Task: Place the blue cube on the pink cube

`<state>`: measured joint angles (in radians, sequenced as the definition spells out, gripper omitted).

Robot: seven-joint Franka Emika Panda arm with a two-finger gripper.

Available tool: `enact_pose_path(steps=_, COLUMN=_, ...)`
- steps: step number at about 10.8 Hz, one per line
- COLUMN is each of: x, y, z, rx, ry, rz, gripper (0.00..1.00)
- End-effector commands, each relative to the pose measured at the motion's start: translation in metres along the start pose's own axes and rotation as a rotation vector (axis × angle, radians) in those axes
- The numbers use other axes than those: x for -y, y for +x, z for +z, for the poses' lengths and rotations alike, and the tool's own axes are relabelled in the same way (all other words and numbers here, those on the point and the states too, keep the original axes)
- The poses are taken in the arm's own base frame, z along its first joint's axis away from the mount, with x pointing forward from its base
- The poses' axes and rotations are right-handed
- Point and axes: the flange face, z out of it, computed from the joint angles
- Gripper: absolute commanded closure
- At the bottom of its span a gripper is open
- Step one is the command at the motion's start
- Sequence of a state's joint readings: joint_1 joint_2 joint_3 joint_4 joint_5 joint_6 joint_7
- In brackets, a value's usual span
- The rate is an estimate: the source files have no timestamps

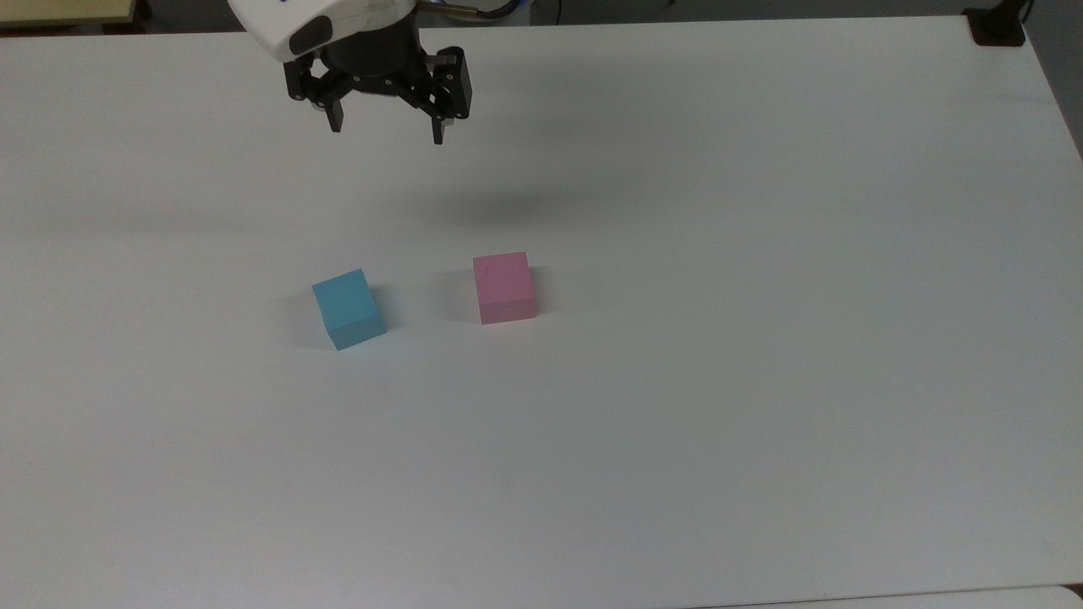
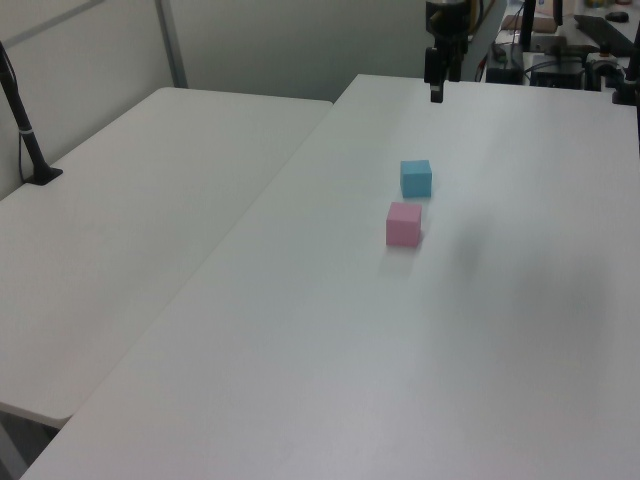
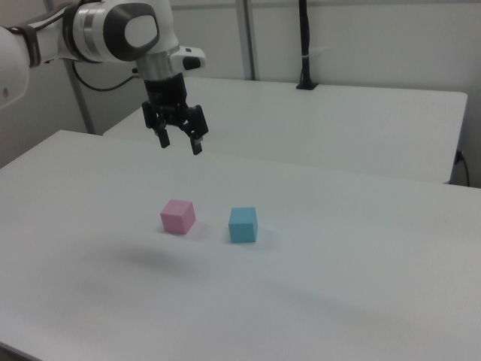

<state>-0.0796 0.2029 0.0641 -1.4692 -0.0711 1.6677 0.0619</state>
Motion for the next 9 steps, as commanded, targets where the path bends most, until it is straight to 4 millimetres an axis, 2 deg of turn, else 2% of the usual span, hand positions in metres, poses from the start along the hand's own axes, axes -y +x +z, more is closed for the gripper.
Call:
enact_pose_path(steps=1, x=-0.008, y=-0.006, z=-0.007, rx=-0.004, ry=0.02, rz=0.029, gripper=0.0)
enact_pose_path(steps=7, x=-0.007, y=-0.004, z=-0.001, rx=0.005, ry=0.021, rz=0.015, gripper=0.0)
enact_pose_path(steps=9, x=-0.007, y=0.004, z=0.012, rx=0.003, ry=0.02, rz=-0.039, gripper=0.0)
